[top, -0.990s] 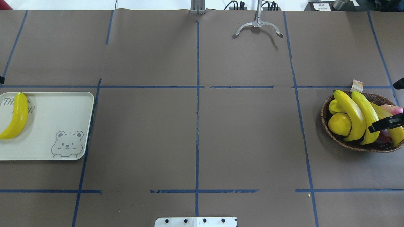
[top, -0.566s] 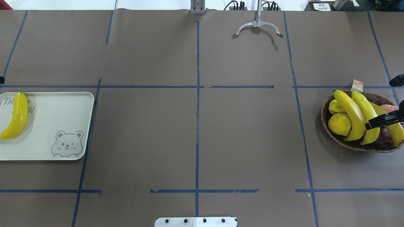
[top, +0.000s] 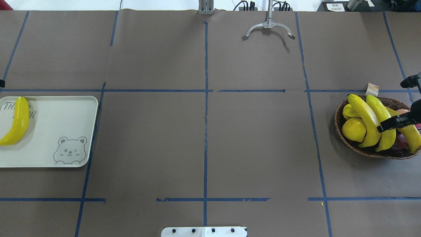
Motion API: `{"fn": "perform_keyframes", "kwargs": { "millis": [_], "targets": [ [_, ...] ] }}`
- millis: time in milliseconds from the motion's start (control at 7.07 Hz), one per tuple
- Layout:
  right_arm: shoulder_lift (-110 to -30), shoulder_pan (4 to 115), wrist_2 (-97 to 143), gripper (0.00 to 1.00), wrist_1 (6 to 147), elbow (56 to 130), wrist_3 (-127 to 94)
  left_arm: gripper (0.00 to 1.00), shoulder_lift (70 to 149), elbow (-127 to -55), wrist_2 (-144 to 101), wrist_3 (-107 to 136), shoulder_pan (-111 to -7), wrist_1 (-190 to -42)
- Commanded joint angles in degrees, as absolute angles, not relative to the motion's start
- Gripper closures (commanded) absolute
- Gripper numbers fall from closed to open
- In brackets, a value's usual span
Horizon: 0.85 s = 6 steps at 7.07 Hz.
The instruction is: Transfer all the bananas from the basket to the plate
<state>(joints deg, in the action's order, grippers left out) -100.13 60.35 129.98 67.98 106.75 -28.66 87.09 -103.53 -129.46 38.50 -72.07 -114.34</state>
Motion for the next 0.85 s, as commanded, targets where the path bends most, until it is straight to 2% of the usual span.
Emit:
{"fn": "perform_keyframes", "kwargs": {
  "millis": [0,283,566,707],
  "targets": [
    [-99.8,60.5,130.1,0.19,67.9,105.9,-28.6,0.00,87.2,-103.5,-129.5,38.5,-72.1,-114.3],
    [-99.8,61.2,130.2,0.26,68.0,105.7,-28.5,0.00,87.3,-103.5,-129.5,38.5,-72.1,-114.3],
    [-99.9,61.3,130.3,0.41,68.0,105.7,-28.0,0.00,87.3,-103.5,-129.5,38.5,-72.1,-114.3],
    [-99.9,61.3,130.2,0.42,68.0,105.7,-27.9,0.00,87.3,-103.5,-129.5,38.5,-72.1,-114.3]
  ]
}}
